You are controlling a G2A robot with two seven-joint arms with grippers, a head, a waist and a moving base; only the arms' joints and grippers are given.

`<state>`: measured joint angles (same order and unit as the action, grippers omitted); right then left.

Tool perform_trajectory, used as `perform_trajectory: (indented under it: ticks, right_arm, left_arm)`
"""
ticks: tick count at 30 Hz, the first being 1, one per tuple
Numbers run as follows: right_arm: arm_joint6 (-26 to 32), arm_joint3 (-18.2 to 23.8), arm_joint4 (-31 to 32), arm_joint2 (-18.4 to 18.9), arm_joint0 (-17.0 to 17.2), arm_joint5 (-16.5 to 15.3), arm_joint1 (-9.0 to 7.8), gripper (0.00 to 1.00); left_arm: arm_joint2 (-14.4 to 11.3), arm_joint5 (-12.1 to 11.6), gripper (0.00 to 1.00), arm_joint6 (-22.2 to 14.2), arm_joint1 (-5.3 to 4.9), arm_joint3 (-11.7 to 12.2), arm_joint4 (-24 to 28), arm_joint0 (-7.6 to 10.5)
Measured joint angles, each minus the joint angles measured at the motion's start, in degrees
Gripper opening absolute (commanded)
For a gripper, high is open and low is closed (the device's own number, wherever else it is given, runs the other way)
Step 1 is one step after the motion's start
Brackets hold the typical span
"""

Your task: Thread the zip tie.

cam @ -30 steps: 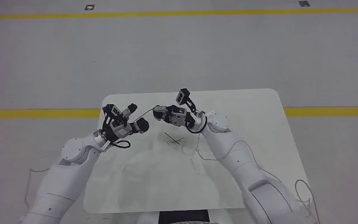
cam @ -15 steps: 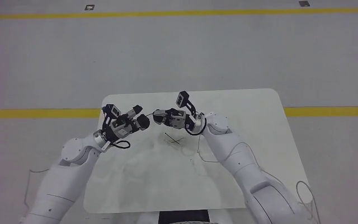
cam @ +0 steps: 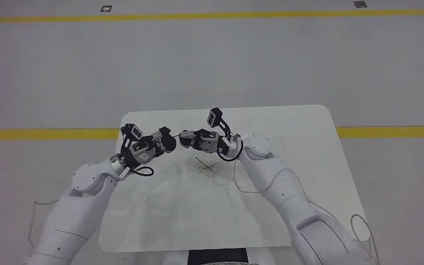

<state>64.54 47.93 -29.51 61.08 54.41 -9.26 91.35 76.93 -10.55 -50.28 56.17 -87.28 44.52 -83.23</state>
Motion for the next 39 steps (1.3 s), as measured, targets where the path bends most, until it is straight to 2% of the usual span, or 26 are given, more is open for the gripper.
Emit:
perform_trajectory:
  ticks: [3,7,11,18,19,21,22,23,28,36,39]
  right_arm:
    - [-0.5,0.2,0.7,-0.3,-0.1,0.0,-0.12,0.0]
    - [-0.9,0.4,0.9,-0.5,0.0,-0.1,-0.31,0.0]
    - [-1.0,0.6,0.8,-0.5,0.0,-0.2,-0.51,0.0]
    - [-1.0,1.3,0.6,-0.7,0.1,-0.4,-0.82,0.0]
    - [-1.0,1.4,0.5,-0.8,0.1,-0.4,-0.85,0.0]
    - [-0.9,1.6,0.6,-0.9,0.1,-0.5,-0.95,0.0]
    - [-0.8,1.6,0.8,-1.0,0.0,-0.5,-0.99,0.0]
    - [-0.8,1.7,0.9,-1.1,0.0,-0.5,-1.03,0.0]
    - [-0.7,1.8,1.5,-1.5,-0.1,-0.3,-1.26,0.0]
    - [-0.9,2.0,1.9,-2.2,-0.3,-0.1,-1.48,0.0]
    - [-0.9,2.0,1.8,-2.5,-0.4,-0.1,-1.51,0.0]
  left_arm:
    - [0.0,0.1,0.23,-0.2,0.04,0.1,0.0,0.0]
    - [-0.1,0.2,0.09,-0.4,0.08,0.2,-0.1,-0.02]
    - [-0.1,0.2,0.0,-0.6,0.11,0.5,-0.3,-0.06]
    - [-0.2,0.2,0.0,-0.6,0.18,1.0,-0.7,-0.08]
    - [-0.2,0.2,0.07,-0.6,0.18,1.0,-0.7,-0.07]
    - [-0.1,0.3,0.35,-0.6,0.2,1.1,-0.7,-0.05]
    - [-0.1,0.3,0.41,-0.6,0.21,1.1,-0.7,-0.04]
    - [-0.1,0.2,0.43,-0.6,0.22,1.1,-0.7,-0.03]
    - [-0.1,0.2,0.45,-0.4,0.29,1.0,-0.6,0.06]
    - [-0.2,0.6,0.35,-1.0,0.37,1.2,-0.5,0.23]
    - [-0.3,0.6,0.28,-1.1,0.41,1.2,-0.5,0.32]
